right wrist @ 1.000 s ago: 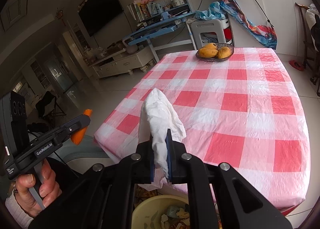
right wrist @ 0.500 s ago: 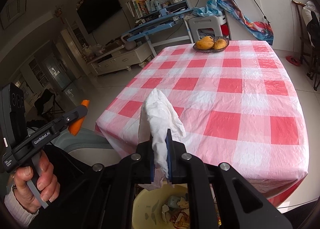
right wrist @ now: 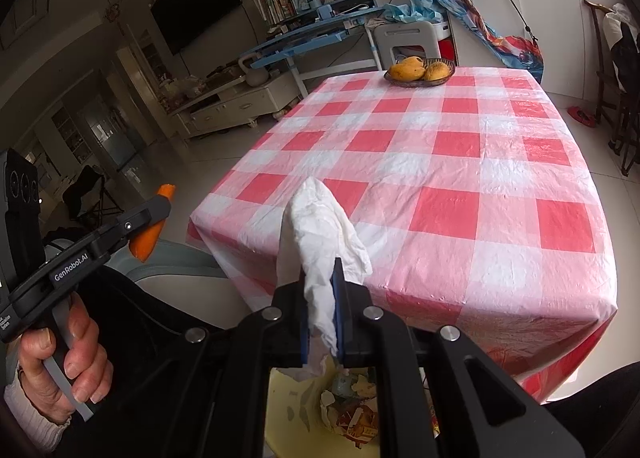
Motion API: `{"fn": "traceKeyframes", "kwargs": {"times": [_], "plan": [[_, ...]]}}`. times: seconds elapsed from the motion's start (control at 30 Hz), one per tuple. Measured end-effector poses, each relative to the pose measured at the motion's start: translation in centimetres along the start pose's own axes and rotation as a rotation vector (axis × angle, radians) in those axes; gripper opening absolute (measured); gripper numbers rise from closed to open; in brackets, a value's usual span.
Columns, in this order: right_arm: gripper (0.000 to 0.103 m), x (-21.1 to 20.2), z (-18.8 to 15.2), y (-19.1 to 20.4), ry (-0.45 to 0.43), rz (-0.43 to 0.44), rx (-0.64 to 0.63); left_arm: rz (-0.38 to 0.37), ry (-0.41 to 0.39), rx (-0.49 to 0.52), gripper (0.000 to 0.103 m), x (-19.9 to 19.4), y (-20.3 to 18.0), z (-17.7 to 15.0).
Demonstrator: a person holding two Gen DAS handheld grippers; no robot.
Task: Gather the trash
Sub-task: 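Carry the orange peel and tissue over the yellow basin with both grippers, then open both grippers to drop the peel and tissue into the basin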
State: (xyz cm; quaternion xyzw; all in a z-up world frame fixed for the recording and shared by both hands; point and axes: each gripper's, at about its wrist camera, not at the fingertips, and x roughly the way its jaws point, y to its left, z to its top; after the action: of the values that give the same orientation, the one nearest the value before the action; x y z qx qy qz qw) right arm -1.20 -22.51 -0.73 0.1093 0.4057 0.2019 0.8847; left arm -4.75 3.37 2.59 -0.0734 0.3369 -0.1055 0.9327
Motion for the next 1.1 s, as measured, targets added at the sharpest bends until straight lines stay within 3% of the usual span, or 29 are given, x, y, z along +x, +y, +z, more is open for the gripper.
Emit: {"fn": "traceKeyframes", "kwargs": {"times": [1.1], "plan": [[0.012, 1.0, -1.6, 0.4, 0.077, 0.004, 0.009, -0.002, 0.067, 0.0, 0.015, 1.7, -0.5, -1.4]]}}
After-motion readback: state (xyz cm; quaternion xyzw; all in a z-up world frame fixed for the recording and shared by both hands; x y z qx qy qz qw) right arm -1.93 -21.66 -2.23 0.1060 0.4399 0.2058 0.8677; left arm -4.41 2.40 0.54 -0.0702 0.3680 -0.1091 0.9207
